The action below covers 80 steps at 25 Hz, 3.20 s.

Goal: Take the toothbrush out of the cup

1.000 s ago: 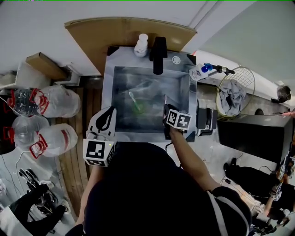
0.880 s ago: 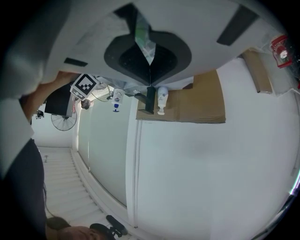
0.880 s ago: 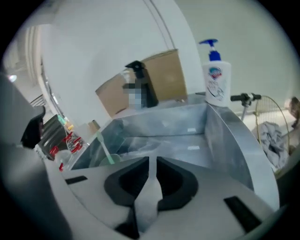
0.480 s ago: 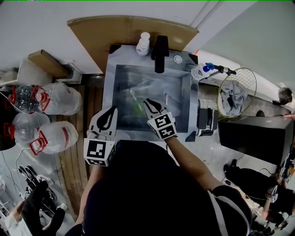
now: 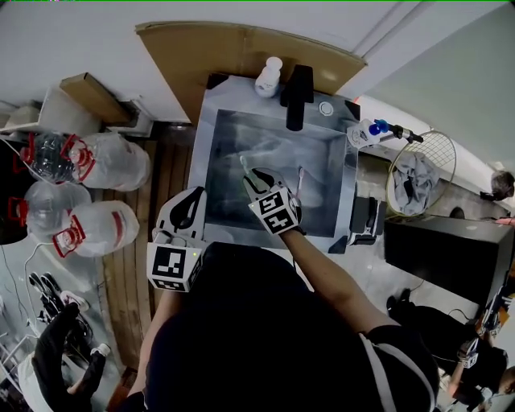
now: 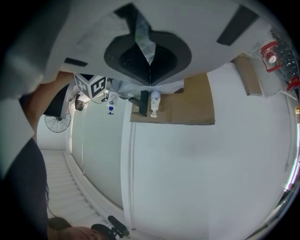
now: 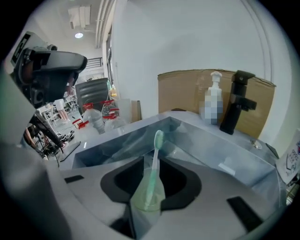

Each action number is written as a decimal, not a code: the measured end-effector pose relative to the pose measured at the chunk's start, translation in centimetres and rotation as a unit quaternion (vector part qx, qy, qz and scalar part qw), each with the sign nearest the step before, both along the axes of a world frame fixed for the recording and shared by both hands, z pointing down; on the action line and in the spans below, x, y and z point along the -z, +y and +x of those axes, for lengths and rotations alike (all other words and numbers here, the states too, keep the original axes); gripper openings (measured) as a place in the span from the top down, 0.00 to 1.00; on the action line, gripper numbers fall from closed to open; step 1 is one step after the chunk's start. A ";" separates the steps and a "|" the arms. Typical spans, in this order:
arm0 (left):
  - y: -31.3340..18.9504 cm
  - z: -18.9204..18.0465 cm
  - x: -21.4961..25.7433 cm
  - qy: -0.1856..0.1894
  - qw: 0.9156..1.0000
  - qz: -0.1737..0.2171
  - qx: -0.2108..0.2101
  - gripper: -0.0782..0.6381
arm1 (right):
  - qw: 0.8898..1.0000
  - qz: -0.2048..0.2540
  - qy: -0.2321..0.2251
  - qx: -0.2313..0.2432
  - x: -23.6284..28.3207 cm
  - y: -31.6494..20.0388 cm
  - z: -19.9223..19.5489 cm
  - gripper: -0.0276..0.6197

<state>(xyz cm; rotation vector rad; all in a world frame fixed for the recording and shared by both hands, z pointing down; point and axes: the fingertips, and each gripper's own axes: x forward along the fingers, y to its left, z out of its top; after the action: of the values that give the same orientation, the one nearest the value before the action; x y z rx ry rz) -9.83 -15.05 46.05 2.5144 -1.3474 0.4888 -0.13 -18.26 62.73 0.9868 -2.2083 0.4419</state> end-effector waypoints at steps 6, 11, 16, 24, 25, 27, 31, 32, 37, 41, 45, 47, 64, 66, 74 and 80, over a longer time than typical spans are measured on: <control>0.3 -1.9 -0.2 -0.009 1.000 -0.005 0.022 0.86 | 1.000 -0.012 0.023 0.002 -1.7 -0.8 -0.4 0.79; 0.5 -3.1 -0.2 -0.014 0.999 -0.006 0.033 0.86 | 0.999 -0.026 0.036 -0.001 -2.9 -1.0 -0.6 0.81; 0.7 -3.4 -0.2 -0.017 0.999 -0.007 0.034 0.86 | 0.999 -0.024 0.028 -0.014 -2.5 -1.3 -0.6 0.87; 0.8 -2.1 0.2 -0.010 1.000 0.001 0.013 0.86 | 0.999 0.012 -0.022 -0.046 2.1 -1.3 0.0 0.88; 0.8 -1.7 0.2 -0.008 1.000 0.002 0.009 0.86 | 0.998 0.022 -0.027 -0.049 3.1 -1.3 0.3 0.88; 0.8 -0.9 0.3 -0.003 1.000 0.004 -0.001 0.86 | 0.997 0.040 -0.039 -0.055 5.2 -1.3 0.7 0.88; 1.0 0.9 0.3 0.006 1.000 0.007 -0.025 0.86 | 0.993 0.070 -0.066 -0.074 9.6 -0.8 2.0 0.88; 1.1 1.4 0.3 0.008 0.999 0.007 -0.031 0.86 | 0.991 0.077 -0.072 -0.079 10.5 -0.6 2.4 0.88; 1.0 3.9 0.3 0.015 0.998 0.008 -0.061 0.86 | 0.984 0.098 -0.092 -0.121 13.5 0.3 6.0 0.88; 0.8 5.7 0.2 0.020 0.996 0.007 -0.083 0.86 | 0.977 0.098 -0.085 -0.168 13.5 1.4 9.8 0.88; 0.5 7.1 0.0 0.022 0.995 0.001 -0.096 0.86 | 0.972 0.082 -0.068 -0.211 11.9 2.5 13.5 0.88; 0.4 7.7 -0.1 0.023 0.994 -0.001 -0.103 0.86 | 0.969 0.064 -0.059 -0.230 10.4 3.0 15.1 0.88; -1.9 7.1 -1.6 0.016 0.995 -0.021 -0.093 0.86 | 0.949 -0.182 -0.079 -0.246 -3.6 5.2 15.0 0.88; -2.1 6.5 -1.8 0.015 0.996 -0.024 -0.086 0.86 | 0.944 -0.210 -0.087 -0.241 -4.8 5.2 14.4 0.88; -3.3 3.9 -2.3 0.008 0.998 -0.034 -0.051 0.86 | 0.912 -0.301 -0.110 -0.257 -9.7 4.3 14.1 0.88; -3.8 2.4 -2.7 0.007 0.998 -0.045 -0.033 0.86 | 0.893 -0.333 -0.103 -0.284 -12.3 3.9 14.4 0.88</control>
<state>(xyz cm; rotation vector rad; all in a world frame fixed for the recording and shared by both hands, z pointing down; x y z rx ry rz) -7.46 -18.90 48.79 2.4907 -1.2127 0.5314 14.32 -14.31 75.04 1.1996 -1.6719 1.5124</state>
